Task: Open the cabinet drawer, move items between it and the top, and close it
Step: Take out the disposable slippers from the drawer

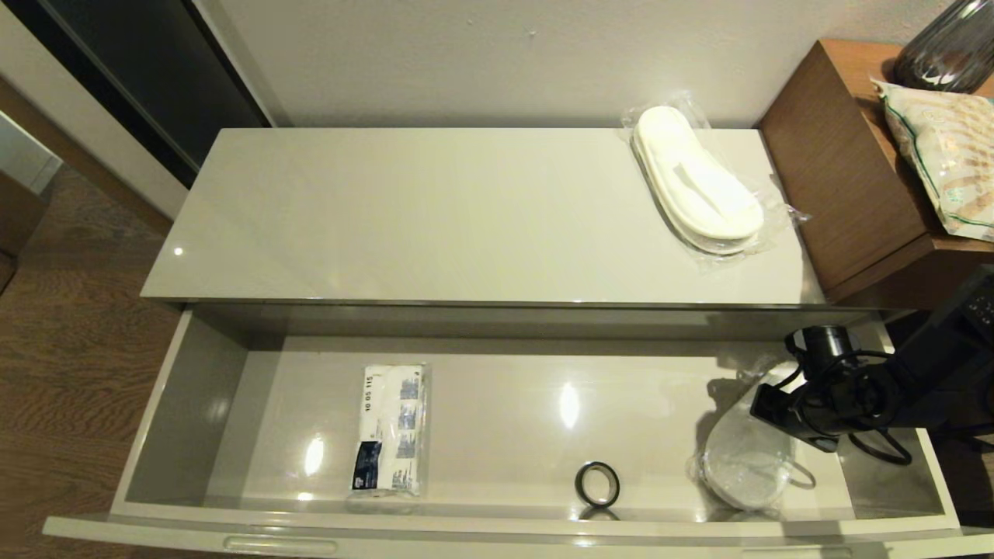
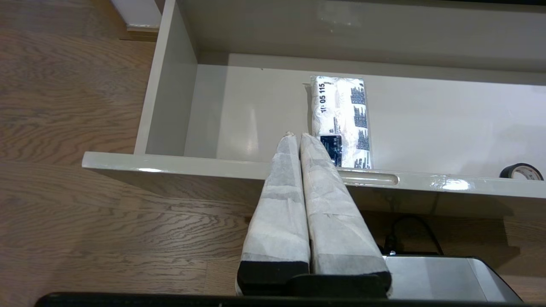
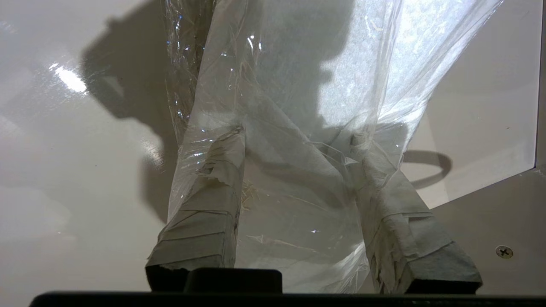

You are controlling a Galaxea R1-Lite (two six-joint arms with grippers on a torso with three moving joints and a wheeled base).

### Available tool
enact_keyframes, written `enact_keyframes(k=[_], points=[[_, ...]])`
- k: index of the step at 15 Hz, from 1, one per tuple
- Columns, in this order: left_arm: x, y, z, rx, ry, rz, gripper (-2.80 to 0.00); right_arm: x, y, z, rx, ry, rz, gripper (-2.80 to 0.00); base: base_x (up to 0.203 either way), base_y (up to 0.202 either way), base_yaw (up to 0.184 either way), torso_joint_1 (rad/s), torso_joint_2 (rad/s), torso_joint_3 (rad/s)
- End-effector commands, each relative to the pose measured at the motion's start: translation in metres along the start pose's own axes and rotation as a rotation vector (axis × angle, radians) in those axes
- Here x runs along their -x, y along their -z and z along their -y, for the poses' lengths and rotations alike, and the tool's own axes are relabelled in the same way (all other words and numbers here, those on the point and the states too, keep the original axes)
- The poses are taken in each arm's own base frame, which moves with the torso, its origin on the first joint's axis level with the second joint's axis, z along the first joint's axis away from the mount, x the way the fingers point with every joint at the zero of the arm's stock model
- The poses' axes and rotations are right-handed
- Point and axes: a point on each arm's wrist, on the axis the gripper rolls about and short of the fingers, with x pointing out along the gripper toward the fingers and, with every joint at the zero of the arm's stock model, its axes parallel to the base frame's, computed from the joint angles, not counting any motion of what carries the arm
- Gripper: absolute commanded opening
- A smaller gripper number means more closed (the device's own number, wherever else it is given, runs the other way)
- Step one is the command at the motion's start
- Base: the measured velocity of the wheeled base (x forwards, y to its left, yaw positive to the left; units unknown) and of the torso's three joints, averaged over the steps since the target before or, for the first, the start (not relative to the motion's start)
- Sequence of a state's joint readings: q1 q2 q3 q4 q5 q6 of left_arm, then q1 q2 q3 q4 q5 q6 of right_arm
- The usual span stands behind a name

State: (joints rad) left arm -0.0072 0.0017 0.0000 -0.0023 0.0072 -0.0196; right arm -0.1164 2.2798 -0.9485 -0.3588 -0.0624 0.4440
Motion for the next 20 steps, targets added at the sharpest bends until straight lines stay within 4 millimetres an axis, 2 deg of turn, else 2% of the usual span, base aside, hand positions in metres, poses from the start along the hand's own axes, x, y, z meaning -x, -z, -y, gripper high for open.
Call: enact_keyframes(k=[1, 18, 20], points=[[0.0000, -0.0001, 0.0000, 0.000, 0.000, 0.001, -2.80, 0.0006, -0.0008, -0.0003, -0.003, -0.001, 0.004, -2.80, 0.000, 0.000, 0.000, 0.000, 0.00, 0.000], [0.0000, 0.0001, 0.0000, 0.000, 0.000, 0.000, -2.80, 0.0007, -0.0010, -0.0003, -0.007, 0.000, 0.001, -2.80, 0.000, 0.000, 0.000, 0.000, 0.00, 0.000], [0.0000, -0.0001, 0.0000, 0.000, 0.000, 0.001, -2.80, 0.0105, -0.0044, -0.0021, -0.005, -0.011, 0.014, -2.80, 0.000, 0.000, 0.000, 0.000, 0.00, 0.000]])
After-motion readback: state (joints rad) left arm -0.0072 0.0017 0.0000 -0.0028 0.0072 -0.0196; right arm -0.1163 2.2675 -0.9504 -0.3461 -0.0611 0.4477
